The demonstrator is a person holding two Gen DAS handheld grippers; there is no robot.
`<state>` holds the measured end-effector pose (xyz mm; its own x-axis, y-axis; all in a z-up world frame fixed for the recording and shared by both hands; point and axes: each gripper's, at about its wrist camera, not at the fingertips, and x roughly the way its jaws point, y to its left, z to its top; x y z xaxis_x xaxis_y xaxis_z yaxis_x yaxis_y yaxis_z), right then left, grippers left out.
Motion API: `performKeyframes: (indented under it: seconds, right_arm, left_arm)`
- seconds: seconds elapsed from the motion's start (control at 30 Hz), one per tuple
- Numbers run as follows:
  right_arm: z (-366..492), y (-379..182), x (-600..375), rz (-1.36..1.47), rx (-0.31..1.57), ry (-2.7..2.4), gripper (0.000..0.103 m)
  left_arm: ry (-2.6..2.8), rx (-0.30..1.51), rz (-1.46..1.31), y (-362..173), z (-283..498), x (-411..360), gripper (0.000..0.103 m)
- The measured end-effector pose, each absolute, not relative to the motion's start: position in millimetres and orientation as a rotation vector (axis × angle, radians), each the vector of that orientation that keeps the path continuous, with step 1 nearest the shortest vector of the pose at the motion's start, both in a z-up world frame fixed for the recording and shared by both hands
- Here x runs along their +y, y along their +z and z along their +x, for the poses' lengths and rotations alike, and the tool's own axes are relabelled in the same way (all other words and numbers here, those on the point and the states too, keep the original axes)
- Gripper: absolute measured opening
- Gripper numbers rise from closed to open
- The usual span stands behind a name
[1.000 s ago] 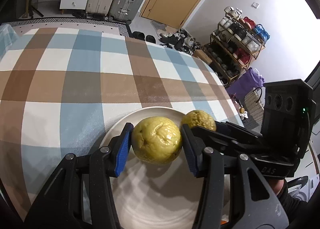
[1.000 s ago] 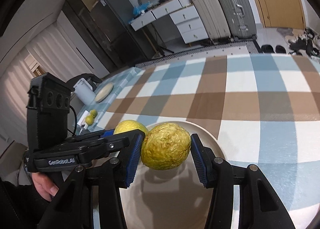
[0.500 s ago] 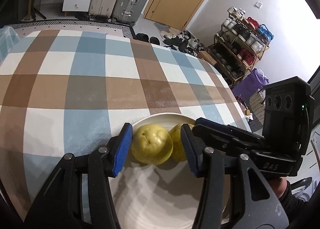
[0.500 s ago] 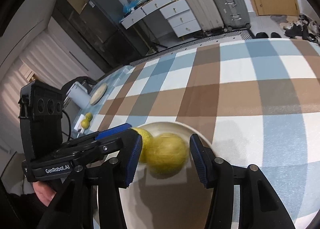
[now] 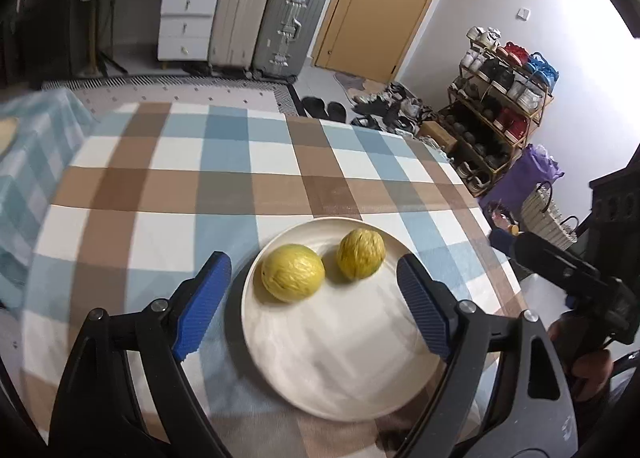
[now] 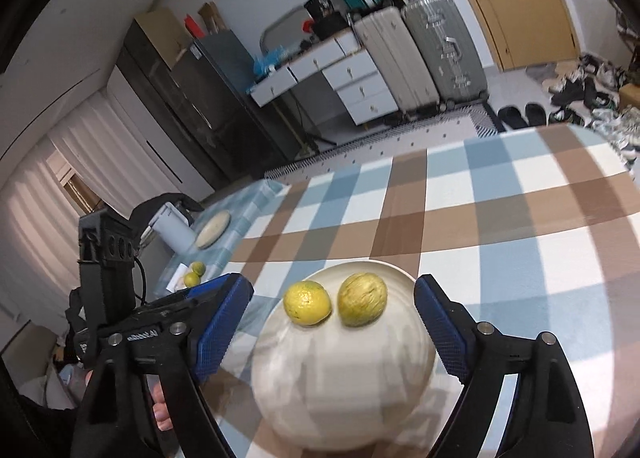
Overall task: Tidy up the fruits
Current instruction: 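Carry both fruits onto the white plate and open both tools, then move both open tools back toward the remaining fruits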
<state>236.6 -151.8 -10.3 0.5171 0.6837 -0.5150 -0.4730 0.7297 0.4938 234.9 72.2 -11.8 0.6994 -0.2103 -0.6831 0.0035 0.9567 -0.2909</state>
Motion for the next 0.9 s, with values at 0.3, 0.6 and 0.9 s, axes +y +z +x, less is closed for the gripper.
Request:
performKeyframes:
  seconds: [0.3, 0.6, 0.9]
  right_arm:
    - [163, 20, -171, 0.245, 0.651, 0.667, 0.101]
    - [95, 32, -187, 0.212, 0.574, 0.645, 0.103]
    - [29, 28, -183, 0.107, 0.514, 0.635, 0.103]
  left_arm:
    - [-0.066, 0.684, -0.173, 33, 154, 45, 0.102]
    - [-0.058, 0.645, -0.144, 52, 82, 23, 0.102]
    - [-0.061, 0.633, -0.142, 43, 18, 13, 0.102]
